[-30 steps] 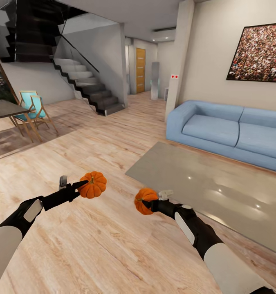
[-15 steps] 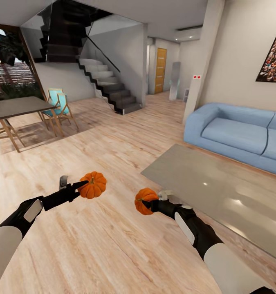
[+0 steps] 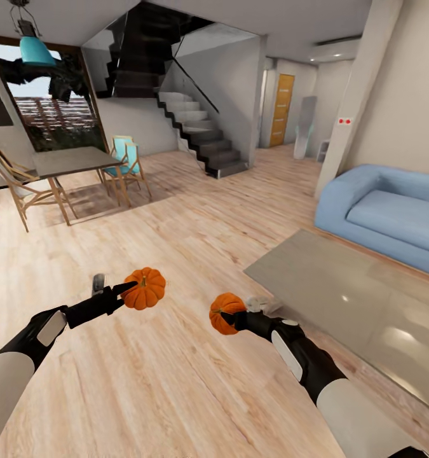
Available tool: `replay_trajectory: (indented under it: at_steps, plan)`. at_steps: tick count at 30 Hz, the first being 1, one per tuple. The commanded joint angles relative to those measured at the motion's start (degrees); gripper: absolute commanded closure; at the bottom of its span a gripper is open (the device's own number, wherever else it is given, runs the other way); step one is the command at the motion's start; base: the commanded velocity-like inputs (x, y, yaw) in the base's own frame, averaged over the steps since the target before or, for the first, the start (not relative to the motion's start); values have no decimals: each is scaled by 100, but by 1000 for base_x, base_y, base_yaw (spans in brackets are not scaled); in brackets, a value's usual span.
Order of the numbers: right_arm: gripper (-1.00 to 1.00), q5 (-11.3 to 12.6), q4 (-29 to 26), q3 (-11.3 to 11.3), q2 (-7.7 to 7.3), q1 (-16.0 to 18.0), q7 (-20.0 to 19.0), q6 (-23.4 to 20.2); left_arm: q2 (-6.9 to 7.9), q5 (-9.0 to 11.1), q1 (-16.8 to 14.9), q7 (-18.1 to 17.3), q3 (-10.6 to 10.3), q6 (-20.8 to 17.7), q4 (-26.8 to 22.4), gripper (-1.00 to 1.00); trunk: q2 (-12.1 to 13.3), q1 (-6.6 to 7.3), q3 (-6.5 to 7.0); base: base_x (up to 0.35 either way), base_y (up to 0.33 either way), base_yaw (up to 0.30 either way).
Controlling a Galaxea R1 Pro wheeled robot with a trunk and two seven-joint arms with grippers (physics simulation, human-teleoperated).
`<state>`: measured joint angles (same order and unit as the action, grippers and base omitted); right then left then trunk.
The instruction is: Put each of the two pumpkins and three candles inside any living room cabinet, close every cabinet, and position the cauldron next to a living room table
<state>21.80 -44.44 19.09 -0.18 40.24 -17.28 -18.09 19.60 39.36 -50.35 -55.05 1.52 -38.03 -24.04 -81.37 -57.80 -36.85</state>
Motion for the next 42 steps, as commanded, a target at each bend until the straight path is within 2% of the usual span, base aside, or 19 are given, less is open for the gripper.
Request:
replay_trajectory:
  at_steps: [1,19,26,30,35,42]
  plan:
    - [100,17,-3,-1,1,1,5,-2,0,36,-1,-6,15,-20,-4,100,0,0,1,0,0,286]
    - [100,17,-8,-1,-5,1,3,-2,0,36,-1,-6,15,-20,-4,100,0,0,1,0,0,281]
    - [100,26,-12,-1,-17,1,-5,6,0,36,-1,-6,15,-20,-4,100,0,0,1,0,0,43]
    - [100,26,116,16,-14,-5,105,140,51,-202,117,56,-148,177,136,100,0,0,1,0,0,0]
    - [100,-29,99,14,7,-30,46,45,100,-243,284,56,-224,346,95,100,0,0,8,0,0,61]
    - [100,-44,68,8,18,-37,15,26,105,-262,516,56,-248,434,67,100,0,0,34,0,0,245]
